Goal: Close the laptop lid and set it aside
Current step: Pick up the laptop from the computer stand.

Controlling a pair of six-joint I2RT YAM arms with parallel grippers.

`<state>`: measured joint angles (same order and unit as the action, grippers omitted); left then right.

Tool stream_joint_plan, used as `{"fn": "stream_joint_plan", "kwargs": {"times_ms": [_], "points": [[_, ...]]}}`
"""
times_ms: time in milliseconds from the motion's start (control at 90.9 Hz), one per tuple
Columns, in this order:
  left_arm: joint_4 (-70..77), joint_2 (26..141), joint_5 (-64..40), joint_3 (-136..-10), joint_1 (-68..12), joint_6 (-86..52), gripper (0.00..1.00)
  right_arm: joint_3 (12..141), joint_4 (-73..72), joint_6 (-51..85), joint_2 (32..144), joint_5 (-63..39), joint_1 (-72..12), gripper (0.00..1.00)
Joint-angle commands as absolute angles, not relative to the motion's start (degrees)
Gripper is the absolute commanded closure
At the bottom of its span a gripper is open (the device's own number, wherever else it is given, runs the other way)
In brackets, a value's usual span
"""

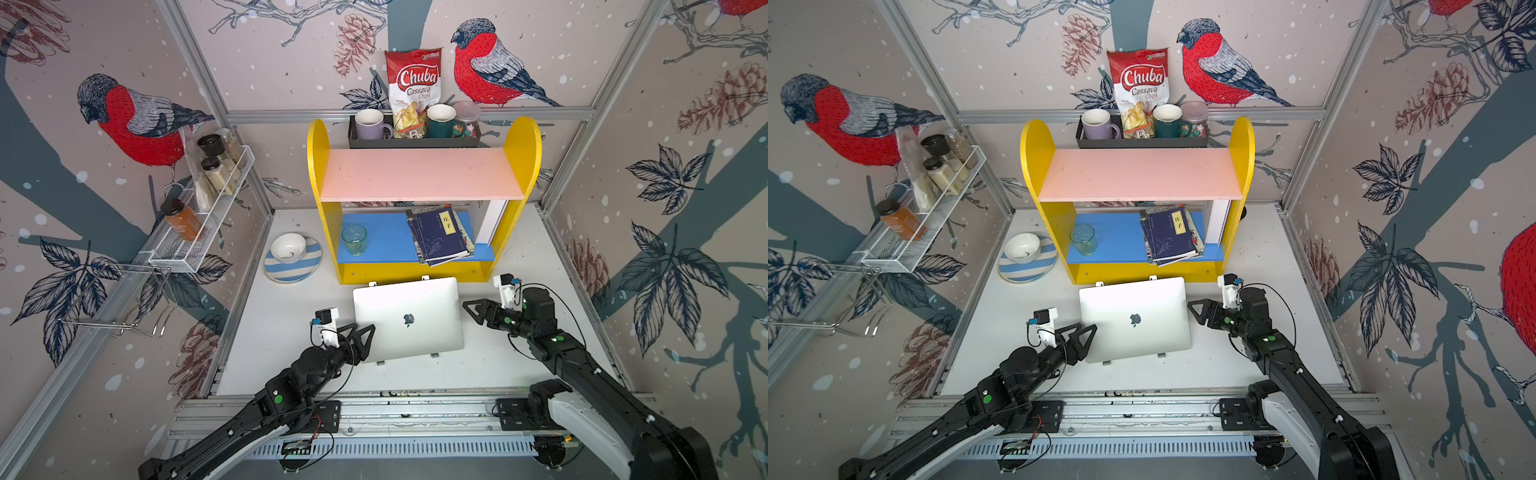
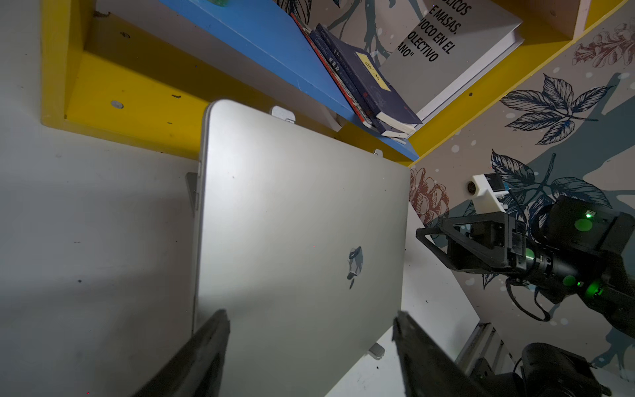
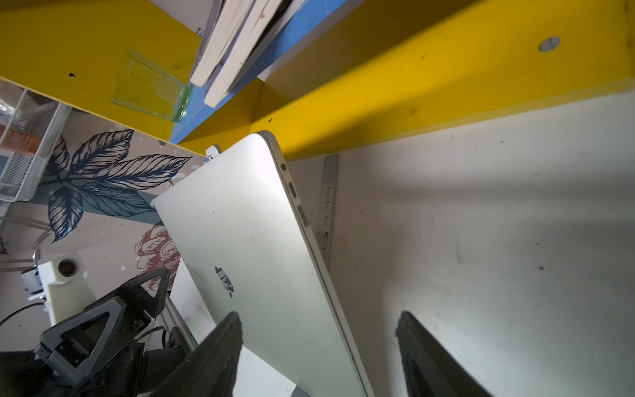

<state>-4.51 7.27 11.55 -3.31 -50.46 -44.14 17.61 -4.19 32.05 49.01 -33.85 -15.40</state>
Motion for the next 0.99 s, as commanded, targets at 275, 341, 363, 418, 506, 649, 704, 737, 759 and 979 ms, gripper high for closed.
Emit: {"fn": "stream_joint_plan", "kwargs": {"times_ms": [275, 341, 363, 418, 506, 649, 704, 737, 759, 979], "points": [[4.2, 23.2, -15.1, -14.1, -41.5, -42.1, 0.01, 15.3, -18.5, 32.8, 54.7, -38.4, -14.3, 0.32], [-0.2, 24.0, -13.7, -17.8, -41.5, -41.3, 0.01, 15.4, -18.6, 32.8, 54.7, -38.3, -14.2, 0.31], [-2.2, 23.9, -11.6, -19.2, -41.5, -41.4, 0.02, 15.5, -18.5, 32.8, 54.6, -38.3, -14.3, 0.31], [-6.6, 23.3, -7.1, -21.3, -41.5, -42.1, 0.03, 15.8, -17.8, 32.8, 54.2, -38.1, -14.2, 0.28], [-10.8, 21.0, -4.4, -24.0, -41.5, -38.7, 0.03, 16.6, -15.8, 32.7, 53.0, -37.1, -14.1, 0.23], [-20.9, 18.9, 0.6, -30.0, -41.5, -31.3, 0.04, 17.8, -13.4, 32.1, 51.7, -36.2, -13.9, 0.2], [-21.5, 20.1, 1.2, -30.0, -41.4, -29.9, 0.04, 18.1, -14.0, 31.9, 52.0, -35.9, -13.9, 0.22], [-20.8, 20.8, 1.7, -29.1, -41.4, -29.6, 0.04, 18.4, -14.8, 31.9, 52.6, -36.0, -13.8, 0.24], [-19.3, 21.2, 1.4, -27.9, -41.4, -29.5, 0.05, 18.5, -15.2, 31.7, 53.0, -36.0, -13.8, 0.27], [-4.5, 19.6, -4.0, -11.7, -37.3, -34.3, 0.05, 18.7, -19.5, 30.3, 60.5, -37.5, -12.4, 0.38]]}}
